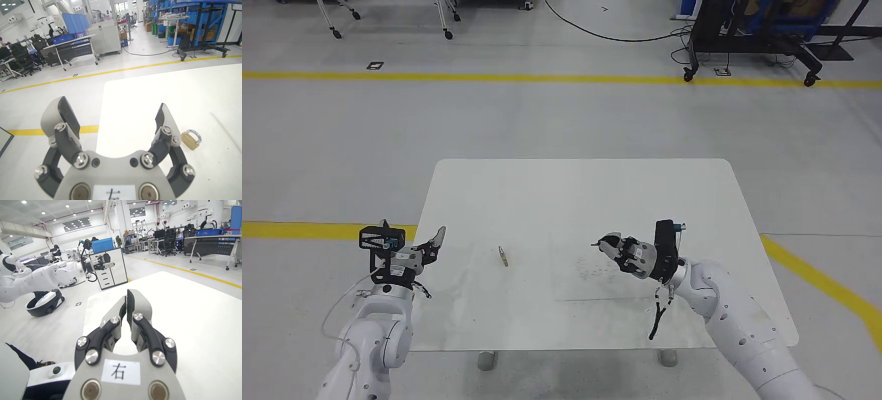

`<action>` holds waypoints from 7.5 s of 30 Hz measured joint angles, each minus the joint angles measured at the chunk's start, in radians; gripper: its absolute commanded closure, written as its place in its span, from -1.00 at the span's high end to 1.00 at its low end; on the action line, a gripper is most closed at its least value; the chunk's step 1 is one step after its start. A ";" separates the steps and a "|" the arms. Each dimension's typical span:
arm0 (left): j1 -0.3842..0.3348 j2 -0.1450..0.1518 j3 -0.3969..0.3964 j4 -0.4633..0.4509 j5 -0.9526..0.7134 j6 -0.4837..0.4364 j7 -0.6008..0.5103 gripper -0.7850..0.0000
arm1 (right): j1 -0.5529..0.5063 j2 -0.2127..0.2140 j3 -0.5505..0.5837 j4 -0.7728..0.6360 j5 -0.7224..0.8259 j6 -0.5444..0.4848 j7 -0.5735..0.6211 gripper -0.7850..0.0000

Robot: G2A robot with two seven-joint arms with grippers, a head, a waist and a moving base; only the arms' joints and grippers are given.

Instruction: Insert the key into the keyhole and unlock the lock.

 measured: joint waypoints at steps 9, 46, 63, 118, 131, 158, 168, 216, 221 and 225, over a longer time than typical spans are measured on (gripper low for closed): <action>-0.001 0.008 -0.043 0.032 -0.197 -0.413 0.022 1.00 | 0.000 0.000 0.000 0.000 0.000 0.000 0.000 -1.00; -0.625 0.036 0.557 0.518 -1.614 -1.013 -0.807 -0.14 | 0.122 -0.020 -0.245 0.034 0.475 0.000 0.080 -1.00; -0.692 0.062 0.665 0.570 -1.645 -1.012 -0.808 -0.32 | 0.232 -0.011 -0.413 0.110 0.616 0.000 0.058 -1.00; -0.724 0.052 0.702 0.615 -1.616 -1.012 -0.805 -1.00 | 0.376 0.032 -0.698 0.132 0.725 0.000 -0.079 -0.36; -0.734 0.055 0.672 0.661 -1.637 -1.012 -0.787 -1.00 | 0.379 0.034 -0.706 0.142 0.731 0.000 -0.089 1.00; -0.721 0.086 0.709 0.512 -1.412 -0.957 -0.863 -1.00 | 0.278 0.208 -0.472 -0.063 0.789 0.052 0.537 0.60; -0.746 0.098 0.752 0.522 -1.407 -0.970 -0.850 -1.00 | 0.259 0.217 -0.446 -0.111 0.867 0.101 0.657 -0.04; -0.773 0.133 0.663 0.583 -1.232 -0.952 -0.685 1.00 | 0.238 0.169 -0.348 -0.035 0.862 0.056 0.679 -1.00; -0.705 0.166 0.544 0.485 -0.986 -0.810 -0.589 1.00 | 0.158 0.202 -0.229 -0.024 0.833 0.001 0.596 -1.00; -0.581 0.200 0.433 0.289 -0.751 -0.590 -0.572 1.00 | 0.060 0.234 -0.109 -0.036 0.805 0.000 0.520 -1.00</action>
